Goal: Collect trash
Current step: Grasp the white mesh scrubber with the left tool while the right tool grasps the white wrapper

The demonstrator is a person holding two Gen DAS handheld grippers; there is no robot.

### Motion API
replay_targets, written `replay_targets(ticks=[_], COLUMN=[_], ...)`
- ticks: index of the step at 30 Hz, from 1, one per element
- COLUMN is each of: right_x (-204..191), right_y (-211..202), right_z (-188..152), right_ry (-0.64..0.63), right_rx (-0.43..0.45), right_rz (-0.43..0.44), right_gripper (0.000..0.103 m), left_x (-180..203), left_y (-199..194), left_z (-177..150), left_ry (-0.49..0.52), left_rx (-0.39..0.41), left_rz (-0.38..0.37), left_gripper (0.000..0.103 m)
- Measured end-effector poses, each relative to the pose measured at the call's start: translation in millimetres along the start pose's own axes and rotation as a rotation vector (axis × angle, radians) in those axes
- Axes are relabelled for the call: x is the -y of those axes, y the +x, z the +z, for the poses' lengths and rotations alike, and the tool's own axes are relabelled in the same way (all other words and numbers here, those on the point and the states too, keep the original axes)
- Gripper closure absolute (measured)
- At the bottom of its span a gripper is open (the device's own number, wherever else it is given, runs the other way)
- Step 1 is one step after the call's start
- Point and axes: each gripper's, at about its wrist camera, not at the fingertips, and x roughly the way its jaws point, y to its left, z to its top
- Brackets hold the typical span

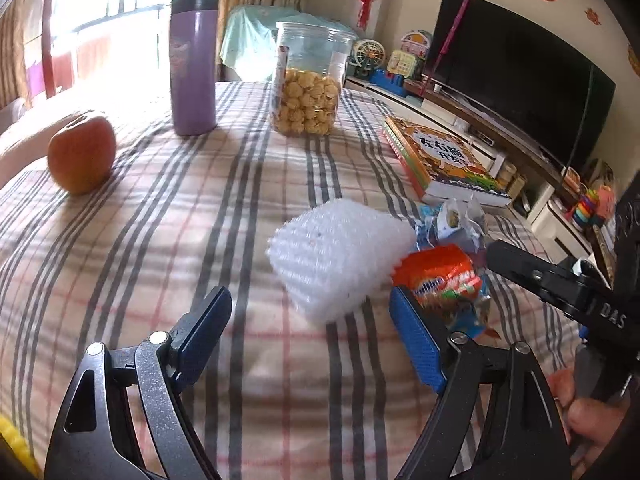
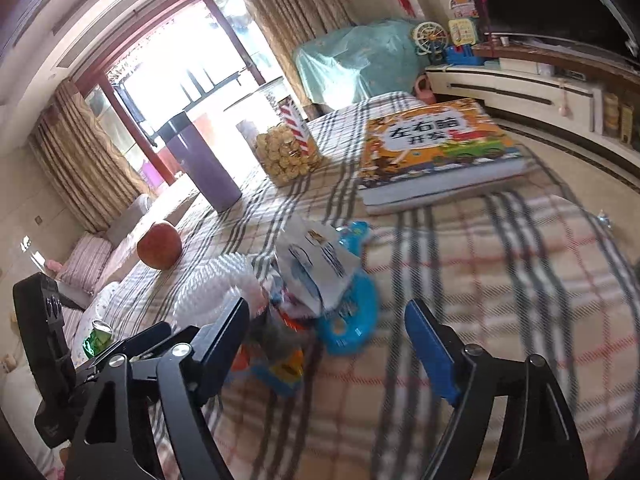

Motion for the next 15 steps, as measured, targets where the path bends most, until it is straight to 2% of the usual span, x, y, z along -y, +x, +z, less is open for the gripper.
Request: replay_targets(ticks=[1, 2, 3, 5, 8, 11, 15], right_x=[0, 1, 2, 4, 9, 15, 23], right_y=[4, 9, 13, 20, 16, 3, -20], right_z=[1, 3, 5, 6, 4, 0, -9], right_ry=[-0.001, -0.001, -0.001, -0.004, 0.001, 0.012, 0.019], right_rx=[-0.003, -0.011, -0.018, -0.034, -0.027, -0.015, 0.000], right_rz=[0.001, -0.001, -0.002, 0.001, 0.007, 0.014, 0.010], right_gripper=[0.029, 0.033, 0.037, 0.062, 0.077, 0.082, 0.082], left_x=[1, 0, -2, -2, 1, 6, 26], left_y=[4, 7, 12, 18, 14, 8, -3], left_z=[1, 2, 2, 1, -1, -4, -17], left_ry=[0.001, -0.002, -0.011, -0.019, -0.011, -0.016, 0.002], left_rx=[-0.006, -0.017, -0.031, -0.055, -0.051, -0.051, -0.058], left_rz=[-0.007, -0.018, -0.037, -0.063, -0.066, -0.097, -0.129], left_gripper=[0.028, 0.037, 0.052, 0.071, 0.086, 0.089, 0.091])
